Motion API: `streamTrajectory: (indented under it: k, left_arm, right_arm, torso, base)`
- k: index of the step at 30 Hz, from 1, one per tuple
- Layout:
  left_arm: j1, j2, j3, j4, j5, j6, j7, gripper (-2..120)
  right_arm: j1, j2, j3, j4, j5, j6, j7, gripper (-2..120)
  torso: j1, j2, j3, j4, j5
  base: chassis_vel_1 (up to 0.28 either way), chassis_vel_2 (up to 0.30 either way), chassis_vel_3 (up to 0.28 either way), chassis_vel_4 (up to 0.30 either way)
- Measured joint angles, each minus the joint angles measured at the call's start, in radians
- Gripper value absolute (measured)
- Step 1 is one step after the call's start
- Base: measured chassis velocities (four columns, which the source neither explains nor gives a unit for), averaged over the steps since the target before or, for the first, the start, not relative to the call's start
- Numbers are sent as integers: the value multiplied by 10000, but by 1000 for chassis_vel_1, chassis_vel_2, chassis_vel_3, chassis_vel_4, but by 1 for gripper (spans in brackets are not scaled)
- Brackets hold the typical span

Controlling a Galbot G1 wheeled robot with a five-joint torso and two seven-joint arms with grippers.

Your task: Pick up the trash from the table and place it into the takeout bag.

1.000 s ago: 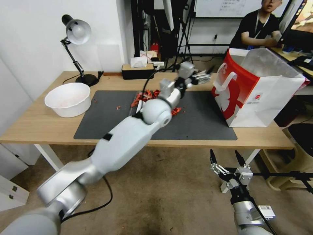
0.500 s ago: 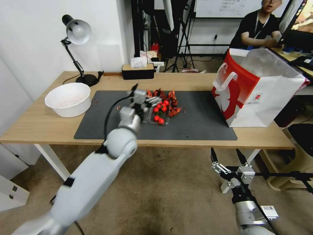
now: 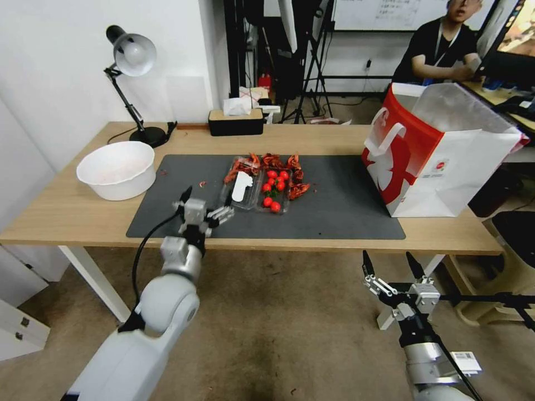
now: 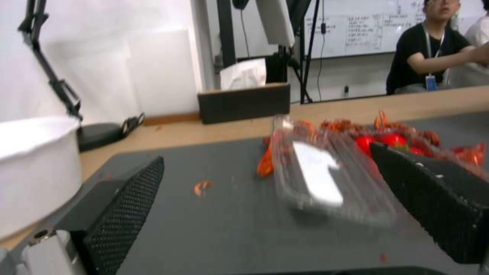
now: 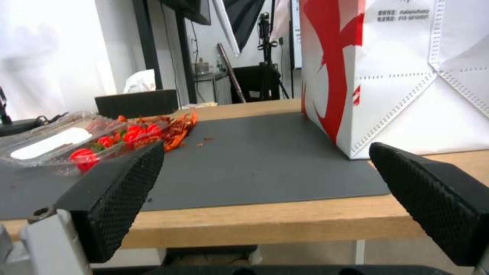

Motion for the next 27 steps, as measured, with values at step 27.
streamTrajectory:
  k: [27]
  left_arm:
    - [3617,-1130,-1185,-551,1296,-1656,559,100]
  right_arm:
    - [302,43,-111,-396,660,180,-703,100]
  torso:
    - [1,-2,0,1,0]
  base:
    - [0,0,0,0]
